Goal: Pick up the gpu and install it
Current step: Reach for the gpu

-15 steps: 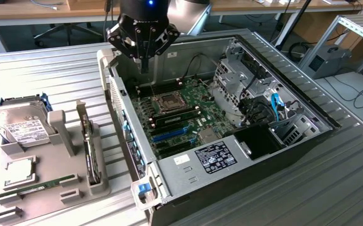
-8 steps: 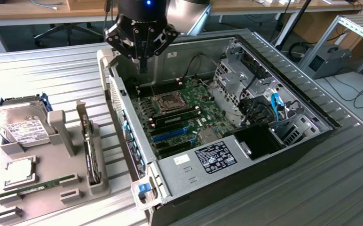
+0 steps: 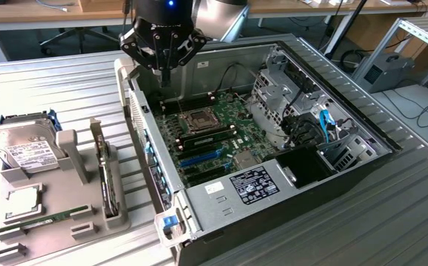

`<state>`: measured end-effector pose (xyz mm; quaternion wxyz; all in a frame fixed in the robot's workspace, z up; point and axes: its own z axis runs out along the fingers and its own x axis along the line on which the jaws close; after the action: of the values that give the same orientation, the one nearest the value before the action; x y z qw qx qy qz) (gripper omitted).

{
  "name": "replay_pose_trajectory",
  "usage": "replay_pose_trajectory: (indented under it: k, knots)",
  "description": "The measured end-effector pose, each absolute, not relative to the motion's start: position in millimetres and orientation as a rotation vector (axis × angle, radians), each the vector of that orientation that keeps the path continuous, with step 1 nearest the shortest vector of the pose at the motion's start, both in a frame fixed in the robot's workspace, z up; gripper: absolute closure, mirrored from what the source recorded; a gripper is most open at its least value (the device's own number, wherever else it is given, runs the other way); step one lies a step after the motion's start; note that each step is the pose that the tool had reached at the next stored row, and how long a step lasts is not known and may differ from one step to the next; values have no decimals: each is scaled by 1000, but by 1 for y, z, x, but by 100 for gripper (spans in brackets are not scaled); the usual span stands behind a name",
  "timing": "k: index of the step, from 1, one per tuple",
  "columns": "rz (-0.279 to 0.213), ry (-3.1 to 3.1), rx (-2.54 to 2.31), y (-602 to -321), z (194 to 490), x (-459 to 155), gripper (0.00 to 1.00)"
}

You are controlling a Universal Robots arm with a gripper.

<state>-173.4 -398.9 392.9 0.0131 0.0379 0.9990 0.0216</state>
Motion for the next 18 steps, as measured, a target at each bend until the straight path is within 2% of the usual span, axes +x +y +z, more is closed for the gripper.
replay_pose_trajectory:
  k: [18]
  knots:
    - [67, 3112, 118, -399, 393, -188, 89]
